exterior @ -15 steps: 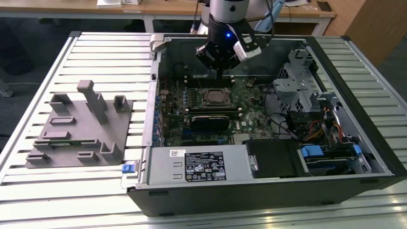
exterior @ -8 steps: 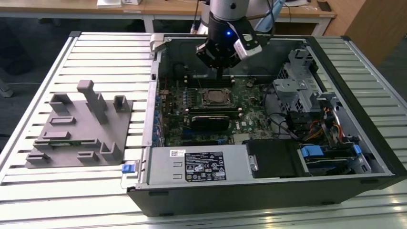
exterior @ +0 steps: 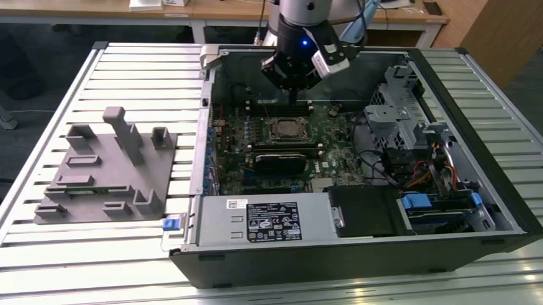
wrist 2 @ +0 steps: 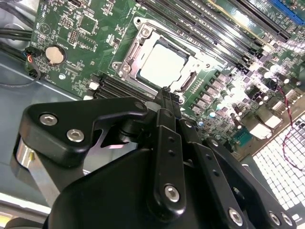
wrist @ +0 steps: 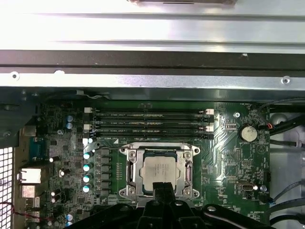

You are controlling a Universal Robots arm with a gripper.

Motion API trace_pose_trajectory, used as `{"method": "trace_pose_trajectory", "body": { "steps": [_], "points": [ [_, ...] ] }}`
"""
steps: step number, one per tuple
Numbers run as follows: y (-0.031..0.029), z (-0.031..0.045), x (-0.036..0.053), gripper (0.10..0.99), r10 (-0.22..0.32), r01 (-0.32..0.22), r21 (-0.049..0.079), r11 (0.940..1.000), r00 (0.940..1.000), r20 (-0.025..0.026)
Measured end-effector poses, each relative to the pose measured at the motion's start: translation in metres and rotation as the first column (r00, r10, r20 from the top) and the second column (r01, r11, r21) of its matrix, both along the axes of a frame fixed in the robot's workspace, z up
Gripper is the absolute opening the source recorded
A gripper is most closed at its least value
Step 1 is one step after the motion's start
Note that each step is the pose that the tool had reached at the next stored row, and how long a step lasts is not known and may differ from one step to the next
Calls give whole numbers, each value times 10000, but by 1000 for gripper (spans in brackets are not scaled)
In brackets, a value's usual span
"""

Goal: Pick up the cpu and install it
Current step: 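Install the first cpu locking lever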

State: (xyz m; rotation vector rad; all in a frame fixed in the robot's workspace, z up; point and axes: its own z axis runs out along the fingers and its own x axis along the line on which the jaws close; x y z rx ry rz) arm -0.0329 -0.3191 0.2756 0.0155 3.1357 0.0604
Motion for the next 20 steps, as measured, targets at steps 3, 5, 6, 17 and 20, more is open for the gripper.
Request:
{"method": "trace_pose_trajectory", "body": {
  "steps": [3, 5, 6, 17, 20],
  "points": [
    [0, 0, -9, 106, 0, 0, 1, 10000, 10000, 1],
    [0, 0, -16, 106, 1, -1, 1, 10000, 10000, 1],
    [0, 0, -20, 106, 0, 0, 2, 10000, 10000, 1],
    [0, 0, -49, 106, 0, 0, 1, 10000, 10000, 0],
    [0, 0, -55, 106, 1, -1, 1, 10000, 10000, 0]
  ]
}}
